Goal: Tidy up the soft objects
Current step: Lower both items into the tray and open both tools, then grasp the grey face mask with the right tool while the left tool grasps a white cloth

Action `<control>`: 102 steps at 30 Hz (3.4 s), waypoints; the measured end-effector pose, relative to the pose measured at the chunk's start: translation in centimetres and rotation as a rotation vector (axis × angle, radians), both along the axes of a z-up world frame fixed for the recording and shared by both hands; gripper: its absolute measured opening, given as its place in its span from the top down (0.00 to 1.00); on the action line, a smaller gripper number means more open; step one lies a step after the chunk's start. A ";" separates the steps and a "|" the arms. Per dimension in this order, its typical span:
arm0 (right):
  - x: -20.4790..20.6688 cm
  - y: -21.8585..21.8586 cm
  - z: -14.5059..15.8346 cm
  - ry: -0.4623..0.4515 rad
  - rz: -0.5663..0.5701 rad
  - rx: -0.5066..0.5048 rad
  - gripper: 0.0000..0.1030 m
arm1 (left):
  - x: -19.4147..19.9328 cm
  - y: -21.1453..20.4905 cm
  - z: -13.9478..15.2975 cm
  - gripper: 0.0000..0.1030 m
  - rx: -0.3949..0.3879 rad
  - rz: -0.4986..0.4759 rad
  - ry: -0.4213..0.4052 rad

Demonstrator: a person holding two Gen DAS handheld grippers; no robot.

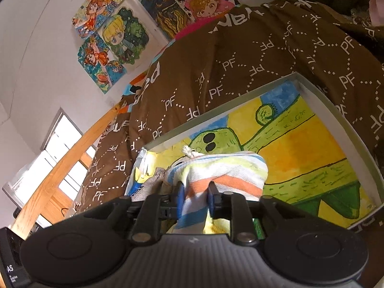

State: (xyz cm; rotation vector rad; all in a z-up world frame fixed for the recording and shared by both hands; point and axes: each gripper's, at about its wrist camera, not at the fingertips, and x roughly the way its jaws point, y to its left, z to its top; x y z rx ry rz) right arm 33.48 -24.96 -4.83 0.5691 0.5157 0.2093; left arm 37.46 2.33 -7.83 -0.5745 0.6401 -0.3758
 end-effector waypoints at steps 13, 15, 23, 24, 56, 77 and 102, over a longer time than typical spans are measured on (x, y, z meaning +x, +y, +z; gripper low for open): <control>-3.6 -0.6 4.7 -0.110 0.021 -0.075 0.12 | -3.0 0.2 3.3 0.32 0.019 0.060 -0.024; -5.1 -0.7 6.3 -0.156 0.020 -0.107 0.07 | -4.3 0.1 5.2 0.28 0.046 0.071 -0.083; -11.4 -0.5 11.4 -0.291 0.026 -0.215 0.00 | -11.5 0.2 11.5 0.10 0.153 0.131 -0.284; -12.4 -0.4 11.9 -0.308 0.027 -0.230 0.00 | -12.6 0.2 12.2 0.09 0.165 0.143 -0.308; -30.4 -5.3 9.7 -0.080 -0.101 -0.315 0.00 | -30.5 -3.1 11.0 0.01 0.230 0.036 -0.303; -27.6 -6.2 4.1 0.343 0.000 -0.204 0.00 | -29.4 -4.3 5.3 0.01 0.323 -0.096 -0.049; -24.3 -4.2 -0.2 0.536 0.083 -0.254 0.33 | -24.0 -5.8 1.7 0.05 -0.014 -0.160 0.065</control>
